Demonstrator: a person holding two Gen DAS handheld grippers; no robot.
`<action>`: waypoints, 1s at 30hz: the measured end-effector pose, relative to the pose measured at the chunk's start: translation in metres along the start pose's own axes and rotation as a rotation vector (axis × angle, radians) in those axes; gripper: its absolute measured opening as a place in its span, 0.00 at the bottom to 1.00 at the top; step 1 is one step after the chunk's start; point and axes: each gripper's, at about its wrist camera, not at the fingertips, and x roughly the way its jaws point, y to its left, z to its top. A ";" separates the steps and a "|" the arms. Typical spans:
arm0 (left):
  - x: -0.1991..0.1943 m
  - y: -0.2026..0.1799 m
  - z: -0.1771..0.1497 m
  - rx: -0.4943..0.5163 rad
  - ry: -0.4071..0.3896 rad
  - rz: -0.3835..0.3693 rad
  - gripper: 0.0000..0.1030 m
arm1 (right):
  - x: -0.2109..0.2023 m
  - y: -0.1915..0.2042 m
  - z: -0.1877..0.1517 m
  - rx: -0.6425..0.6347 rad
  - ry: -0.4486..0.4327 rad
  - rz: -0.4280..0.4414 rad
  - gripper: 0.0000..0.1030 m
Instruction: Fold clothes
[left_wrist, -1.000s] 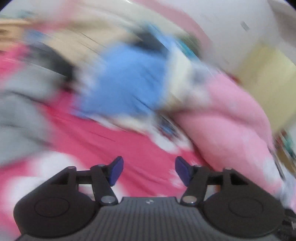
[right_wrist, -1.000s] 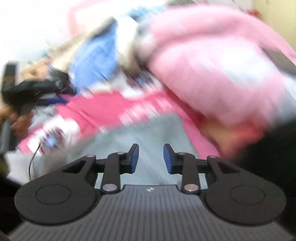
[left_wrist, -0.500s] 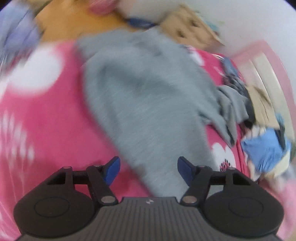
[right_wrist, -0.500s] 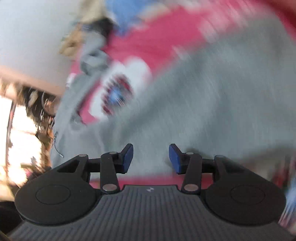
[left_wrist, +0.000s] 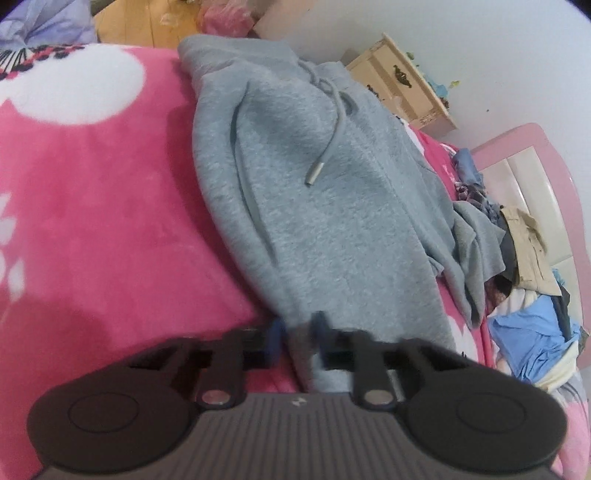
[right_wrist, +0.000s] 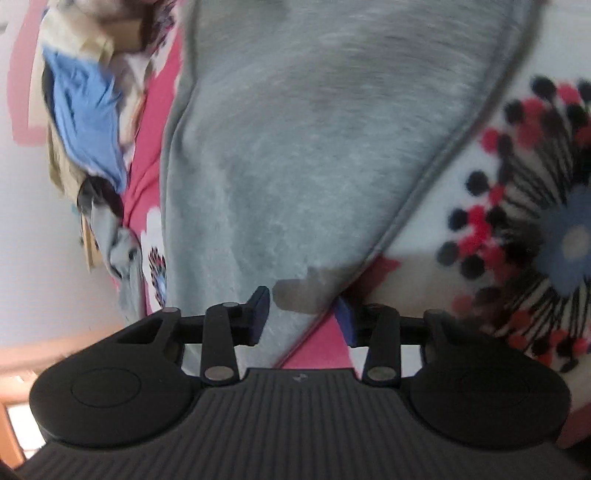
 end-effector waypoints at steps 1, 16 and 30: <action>0.001 -0.003 -0.001 -0.002 -0.008 0.005 0.10 | 0.002 0.001 -0.002 -0.011 -0.004 -0.001 0.16; -0.053 -0.039 0.010 0.223 -0.011 0.175 0.07 | -0.046 0.019 -0.030 -0.201 0.155 -0.158 0.03; -0.056 -0.030 -0.001 0.367 -0.005 0.315 0.41 | -0.041 0.017 -0.035 -0.441 0.354 -0.501 0.27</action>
